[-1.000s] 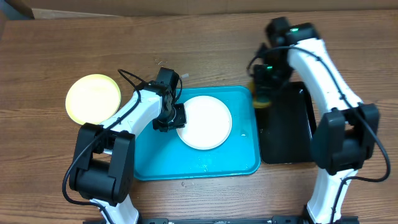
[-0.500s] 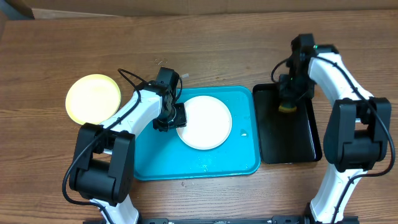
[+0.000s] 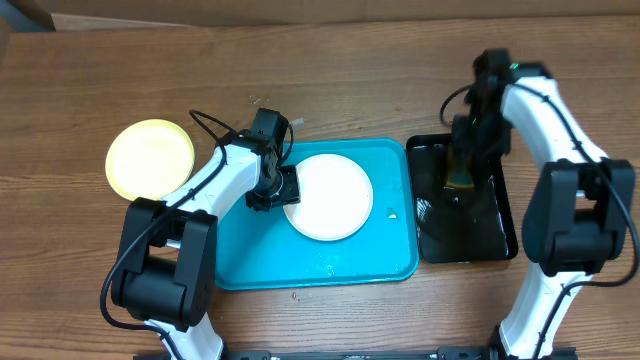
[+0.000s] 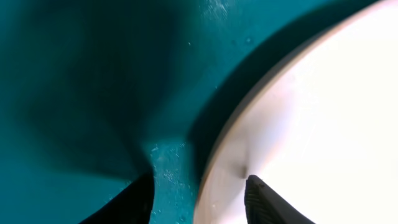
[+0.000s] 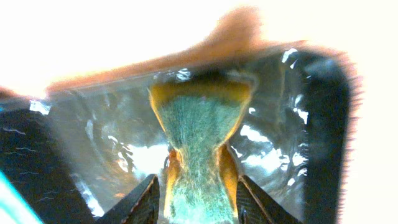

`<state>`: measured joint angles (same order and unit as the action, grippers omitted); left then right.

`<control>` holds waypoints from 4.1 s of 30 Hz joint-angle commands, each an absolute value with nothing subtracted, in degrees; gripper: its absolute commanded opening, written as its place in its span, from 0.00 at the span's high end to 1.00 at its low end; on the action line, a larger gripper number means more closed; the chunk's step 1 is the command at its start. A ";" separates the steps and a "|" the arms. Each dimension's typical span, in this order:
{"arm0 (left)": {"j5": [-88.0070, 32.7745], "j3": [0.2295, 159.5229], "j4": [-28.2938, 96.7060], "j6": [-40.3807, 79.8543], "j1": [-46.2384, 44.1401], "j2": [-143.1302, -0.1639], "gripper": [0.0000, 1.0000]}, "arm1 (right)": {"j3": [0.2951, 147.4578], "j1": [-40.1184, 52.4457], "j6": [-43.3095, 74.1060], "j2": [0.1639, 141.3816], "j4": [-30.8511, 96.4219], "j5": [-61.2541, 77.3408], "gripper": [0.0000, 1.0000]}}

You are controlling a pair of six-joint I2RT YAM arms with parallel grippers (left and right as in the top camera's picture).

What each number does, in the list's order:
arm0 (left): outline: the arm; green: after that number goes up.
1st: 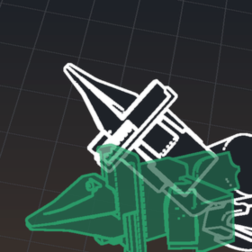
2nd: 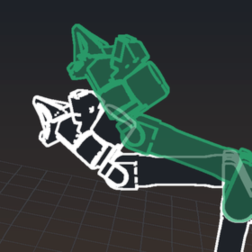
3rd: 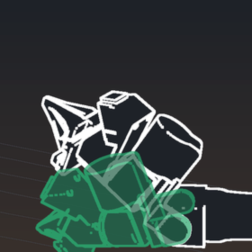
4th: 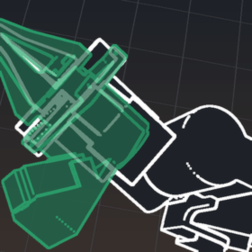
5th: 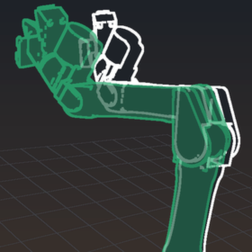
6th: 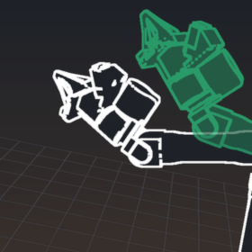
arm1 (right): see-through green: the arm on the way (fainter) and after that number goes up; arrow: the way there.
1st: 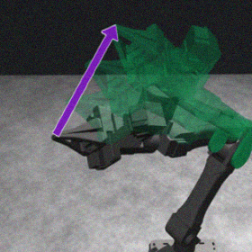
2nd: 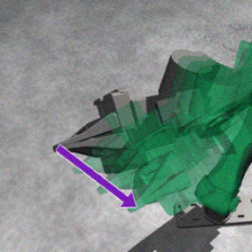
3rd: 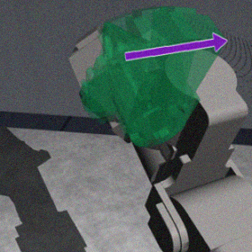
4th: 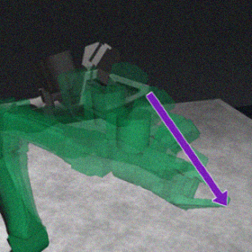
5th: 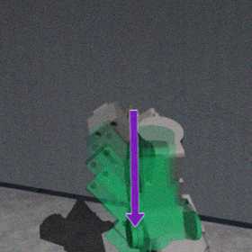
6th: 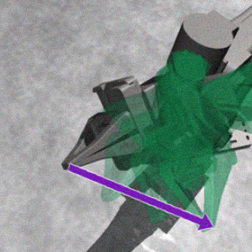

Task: Clean dirty plates on tray and stack at the side
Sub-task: 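Return the sponge to the black tray, release it, raise right arm, then lift the white plate off the blue tray with the left gripper, then carry the white plate left and lower it onto the yellow plate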

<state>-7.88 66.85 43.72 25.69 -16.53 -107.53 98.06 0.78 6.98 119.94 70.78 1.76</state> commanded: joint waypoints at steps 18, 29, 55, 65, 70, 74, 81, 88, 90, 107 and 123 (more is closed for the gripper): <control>-0.84 71.53 51.03 22.41 -16.75 -108.16 0.96 | 106.15 -17.82 10.48 117.75 70.81 2.66 0.00; 1.04 84.68 57.43 17.96 -16.84 -107.13 0.96 | 106.15 -18.13 10.50 117.75 70.81 2.66 0.00; 36.93 101.36 47.88 15.20 -53.06 -107.92 0.96 | 106.15 -18.13 10.50 117.75 70.81 2.66 0.00; 74.39 101.36 28.60 -11.51 -69.87 -111.79 0.96 | 106.15 -18.13 10.48 117.75 70.78 2.66 0.00; 77.12 101.36 22.85 -17.47 -71.68 -111.90 0.96 | 106.15 -18.13 10.50 117.75 70.81 2.66 0.00; 75.09 101.36 22.83 -14.06 -71.57 -111.90 0.96 | 106.15 -18.13 10.50 117.75 70.81 2.66 0.00; 54.76 101.36 37.15 8.38 -69.10 -111.85 0.96 | 106.15 -18.13 10.50 117.75 70.81 2.66 0.00; 21.61 101.36 47.37 27.81 -55.31 -111.85 0.96 | 106.15 -18.13 10.50 117.75 70.81 2.66 0.00; 10.63 101.36 47.42 27.97 -49.67 -111.85 0.96 | 106.15 -18.13 10.50 117.75 70.81 2.66 0.00; -24.18 101.27 65.69 22.17 11.88 -111.87 0.96 | 106.15 -18.13 10.48 117.75 70.78 2.66 0.00; -9.96 87.22 54.41 22.26 35.94 -111.87 0.96 | 106.15 -18.13 10.50 117.75 70.81 2.66 0.00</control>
